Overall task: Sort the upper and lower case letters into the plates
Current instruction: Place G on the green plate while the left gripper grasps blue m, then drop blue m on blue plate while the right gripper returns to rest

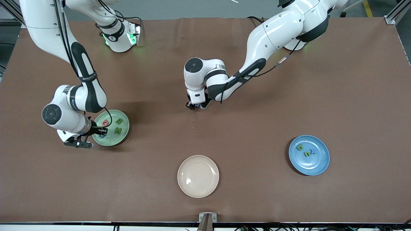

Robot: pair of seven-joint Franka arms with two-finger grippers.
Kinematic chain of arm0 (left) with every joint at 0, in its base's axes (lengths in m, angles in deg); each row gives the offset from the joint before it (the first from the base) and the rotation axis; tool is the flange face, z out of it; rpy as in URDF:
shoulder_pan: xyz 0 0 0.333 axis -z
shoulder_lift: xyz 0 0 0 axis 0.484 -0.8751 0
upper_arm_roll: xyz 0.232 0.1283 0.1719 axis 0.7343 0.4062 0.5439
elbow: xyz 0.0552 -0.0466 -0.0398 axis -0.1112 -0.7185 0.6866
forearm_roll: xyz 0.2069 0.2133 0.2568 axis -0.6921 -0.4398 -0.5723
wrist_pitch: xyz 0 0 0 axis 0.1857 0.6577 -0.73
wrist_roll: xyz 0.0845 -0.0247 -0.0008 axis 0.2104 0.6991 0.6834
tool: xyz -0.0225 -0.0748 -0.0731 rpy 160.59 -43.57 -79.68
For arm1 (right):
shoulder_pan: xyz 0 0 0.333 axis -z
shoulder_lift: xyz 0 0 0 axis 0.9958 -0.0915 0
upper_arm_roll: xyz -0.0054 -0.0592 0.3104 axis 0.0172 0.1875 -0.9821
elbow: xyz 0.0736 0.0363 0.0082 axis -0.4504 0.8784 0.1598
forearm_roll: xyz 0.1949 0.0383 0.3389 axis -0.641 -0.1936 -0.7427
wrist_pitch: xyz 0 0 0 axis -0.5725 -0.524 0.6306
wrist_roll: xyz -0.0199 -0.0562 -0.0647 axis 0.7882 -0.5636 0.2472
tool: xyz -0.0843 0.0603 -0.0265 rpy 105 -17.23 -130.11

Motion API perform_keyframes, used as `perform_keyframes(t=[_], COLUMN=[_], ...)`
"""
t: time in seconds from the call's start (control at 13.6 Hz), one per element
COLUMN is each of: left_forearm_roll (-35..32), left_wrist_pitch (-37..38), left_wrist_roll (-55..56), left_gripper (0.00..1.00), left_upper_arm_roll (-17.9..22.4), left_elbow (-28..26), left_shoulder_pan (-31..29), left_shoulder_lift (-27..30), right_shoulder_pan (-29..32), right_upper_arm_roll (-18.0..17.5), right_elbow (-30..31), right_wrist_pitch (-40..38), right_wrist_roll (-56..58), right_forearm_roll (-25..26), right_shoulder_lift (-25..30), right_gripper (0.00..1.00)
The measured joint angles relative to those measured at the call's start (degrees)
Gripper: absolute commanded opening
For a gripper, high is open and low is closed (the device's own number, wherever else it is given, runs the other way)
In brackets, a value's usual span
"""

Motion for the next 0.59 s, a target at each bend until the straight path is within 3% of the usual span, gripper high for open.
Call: perform_keyframes(t=[0.37,0.59], left_forearm_roll=[0.5,0.6], left_wrist_pitch=[0.3,0.2], left_wrist_roll=[0.0,-0.1], left_gripper=[0.02,0.01], left_upper_arm_roll=[-0.1,0.3], left_elbow=[0.0,0.5], left_shoulder_pan=[0.0,-0.5], left_shoulder_lift=[0.1,0.1], right_shoulder_pan=[-0.4,-1.0], right_upper_arm_roll=[-0.3,-0.4], right_elbow=[0.0,0.1], right_wrist_pitch=[0.0,0.0], right_wrist_roll=[0.0,0.0], right_forearm_roll=[-2.5,-2.7], right_shoulder_lift=[-0.4,-0.4], right_gripper=[0.08,0.14])
